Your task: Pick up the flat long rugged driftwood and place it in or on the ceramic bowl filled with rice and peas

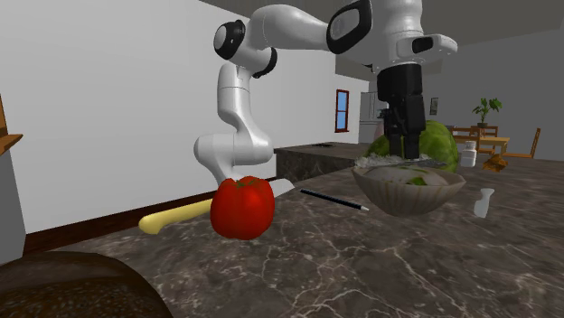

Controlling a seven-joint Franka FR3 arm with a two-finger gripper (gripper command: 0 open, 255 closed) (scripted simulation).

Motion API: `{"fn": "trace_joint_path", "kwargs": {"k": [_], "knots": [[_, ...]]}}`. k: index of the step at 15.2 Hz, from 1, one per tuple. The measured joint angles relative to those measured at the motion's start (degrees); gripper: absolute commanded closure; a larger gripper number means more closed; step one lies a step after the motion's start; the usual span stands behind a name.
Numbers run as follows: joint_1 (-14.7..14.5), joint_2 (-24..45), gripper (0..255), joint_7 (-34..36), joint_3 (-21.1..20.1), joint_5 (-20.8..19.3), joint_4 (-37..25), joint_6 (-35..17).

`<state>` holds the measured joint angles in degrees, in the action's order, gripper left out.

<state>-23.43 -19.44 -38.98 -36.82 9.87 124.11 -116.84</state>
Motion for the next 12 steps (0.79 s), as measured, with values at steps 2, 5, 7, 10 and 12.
{"fn": "trace_joint_path", "kwargs": {"k": [2,5,7,10,12], "knots": [[0.0,-0.2,0,0.0,0.1,0.1,-0.7,0.9],[-0.1,-1.4,0,-0.3,1.1,0.3,-4.3,5.6],[-0.2,-1.9,0,-0.5,1.4,0.4,-5.3,6.9],[-0.2,-2.0,0,-0.5,1.6,0.5,-5.5,7.3],[-0.2,-2.0,0,-0.5,1.6,0.5,-5.5,7.4]]}}
